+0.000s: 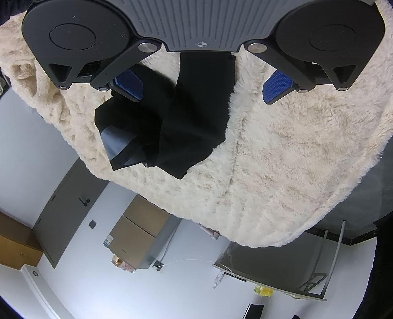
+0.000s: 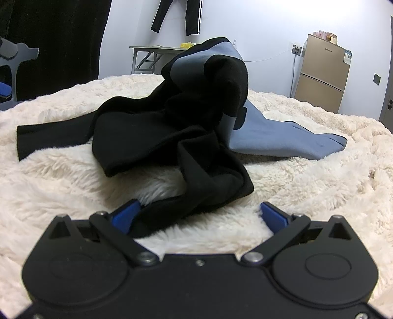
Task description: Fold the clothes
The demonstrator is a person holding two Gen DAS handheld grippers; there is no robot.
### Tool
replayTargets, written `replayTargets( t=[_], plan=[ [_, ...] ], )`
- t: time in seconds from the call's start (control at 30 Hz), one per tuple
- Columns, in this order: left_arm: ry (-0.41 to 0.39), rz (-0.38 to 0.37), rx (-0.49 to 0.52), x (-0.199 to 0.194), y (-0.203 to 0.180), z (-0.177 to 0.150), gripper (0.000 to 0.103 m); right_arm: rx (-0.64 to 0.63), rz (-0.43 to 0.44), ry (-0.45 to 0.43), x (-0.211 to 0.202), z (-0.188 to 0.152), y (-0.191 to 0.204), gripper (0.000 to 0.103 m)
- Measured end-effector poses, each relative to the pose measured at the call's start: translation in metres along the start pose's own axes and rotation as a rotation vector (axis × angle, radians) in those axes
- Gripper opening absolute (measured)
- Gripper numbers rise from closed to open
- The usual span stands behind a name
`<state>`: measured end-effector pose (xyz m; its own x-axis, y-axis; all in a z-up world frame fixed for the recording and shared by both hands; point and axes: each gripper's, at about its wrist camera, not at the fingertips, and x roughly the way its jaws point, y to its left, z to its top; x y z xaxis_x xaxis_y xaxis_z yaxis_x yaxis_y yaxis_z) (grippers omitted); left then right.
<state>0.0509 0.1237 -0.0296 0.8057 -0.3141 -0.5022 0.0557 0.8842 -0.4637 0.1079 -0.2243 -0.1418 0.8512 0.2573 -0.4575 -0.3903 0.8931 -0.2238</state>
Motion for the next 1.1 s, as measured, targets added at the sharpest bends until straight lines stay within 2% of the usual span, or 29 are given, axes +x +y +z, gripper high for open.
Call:
replayTargets(
  t=[0.3,0.4,0.47,0.53,0.63,0.7,0.73,0.77,0.8,0.83,0.87,0.9,0.93,1.03,1.1],
  plan=[
    [0.03,0.007,-0.015,0.007,0.003,0.002,0.103,-0.026,-0.014,-0.023,0.0,-0.001,0.002,0.103],
    [0.028,0.012,0.063,0.021,-0.005,0.013,0.103,-0.033,-0.015,-0.043,0.0,-0.004,0.001,0.103],
    [0.067,0.047,0.183,0.042,-0.017,0.019,0.103,-0.04,-0.017,-0.057,0.0,-0.005,0.002,0.103],
    [0.103,0.064,0.232,0.065,-0.022,0.02,0.103,-0.046,-0.018,-0.062,0.001,-0.006,0.002,0.103],
    [0.187,0.061,0.185,0.107,-0.018,0.017,0.101,-0.055,-0.019,-0.065,0.002,-0.007,0.003,0.103],
    [0.223,0.073,0.185,0.124,-0.018,0.013,0.08,-0.057,-0.019,-0.066,0.003,-0.007,0.003,0.103],
    [0.234,0.104,0.217,0.129,-0.021,0.009,0.056,-0.058,-0.02,-0.066,0.003,-0.007,0.003,0.103],
    [0.243,0.138,0.259,0.134,-0.024,0.005,0.04,-0.058,-0.02,-0.067,0.003,-0.007,0.003,0.103],
    [0.232,0.191,0.347,0.136,-0.028,-0.002,0.033,-0.058,-0.02,-0.067,0.003,-0.007,0.003,0.103],
    [0.209,0.189,0.329,0.131,-0.022,0.001,0.016,-0.058,-0.021,-0.067,0.003,-0.007,0.003,0.103],
    [0.186,0.188,0.311,0.126,-0.017,0.003,0.004,-0.058,-0.021,-0.067,0.003,-0.007,0.003,0.103],
    [0.159,0.188,0.283,0.12,-0.01,0.006,0.004,-0.059,-0.021,-0.067,0.003,-0.007,0.003,0.103],
    [0.107,0.205,0.191,0.109,0.007,0.014,0.004,-0.059,-0.021,-0.067,0.003,-0.006,0.003,0.103],
    [-0.015,0.307,0.042,0.083,0.042,0.027,0.004,-0.063,-0.023,-0.064,0.003,-0.005,0.003,0.103],
    [-0.053,0.314,-0.035,0.069,0.06,0.03,0.004,-0.068,-0.026,-0.059,0.002,-0.004,0.003,0.103]
  ],
)
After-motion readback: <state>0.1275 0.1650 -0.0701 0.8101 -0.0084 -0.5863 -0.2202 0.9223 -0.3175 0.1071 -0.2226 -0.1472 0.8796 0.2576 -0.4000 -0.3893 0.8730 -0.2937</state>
